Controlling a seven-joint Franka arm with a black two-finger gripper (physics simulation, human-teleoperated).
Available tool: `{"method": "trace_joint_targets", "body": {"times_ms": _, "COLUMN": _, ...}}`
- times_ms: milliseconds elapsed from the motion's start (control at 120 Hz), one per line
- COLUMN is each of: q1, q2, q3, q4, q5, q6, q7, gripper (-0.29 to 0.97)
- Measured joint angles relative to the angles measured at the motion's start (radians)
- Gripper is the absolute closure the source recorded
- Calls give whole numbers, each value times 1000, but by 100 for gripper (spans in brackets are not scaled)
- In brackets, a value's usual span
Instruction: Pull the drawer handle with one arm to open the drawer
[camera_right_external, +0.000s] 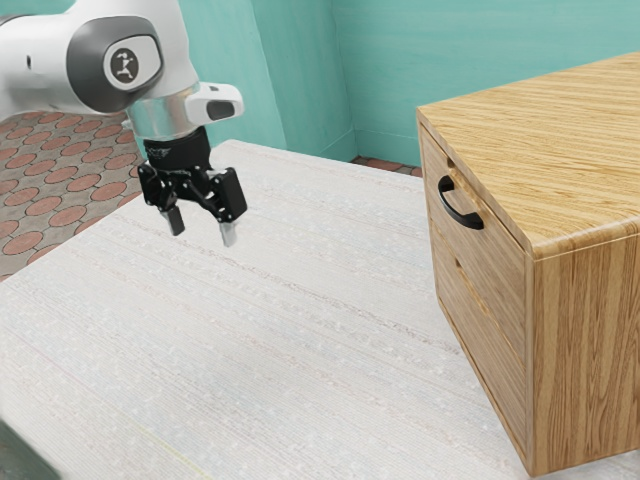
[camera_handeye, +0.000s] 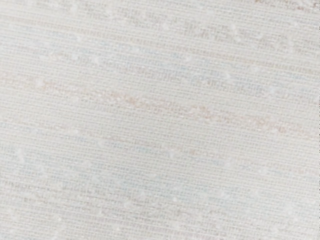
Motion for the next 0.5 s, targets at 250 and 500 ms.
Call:
{"method": "trace_joint_targets", "body": {"times_ms": 250, "q1": 1, "q2": -48, "q3": 3, "q4": 60, "q5": -32, "q6": -14, "q7": 21, "gripper": 0}}
{"method": "trace_joint_targets", "body": {"times_ms": 500, "q1": -22, "q2": -190, "q3": -239, "q4": 115, "q5": -133, "q6": -90, "q7": -172, "gripper": 0}}
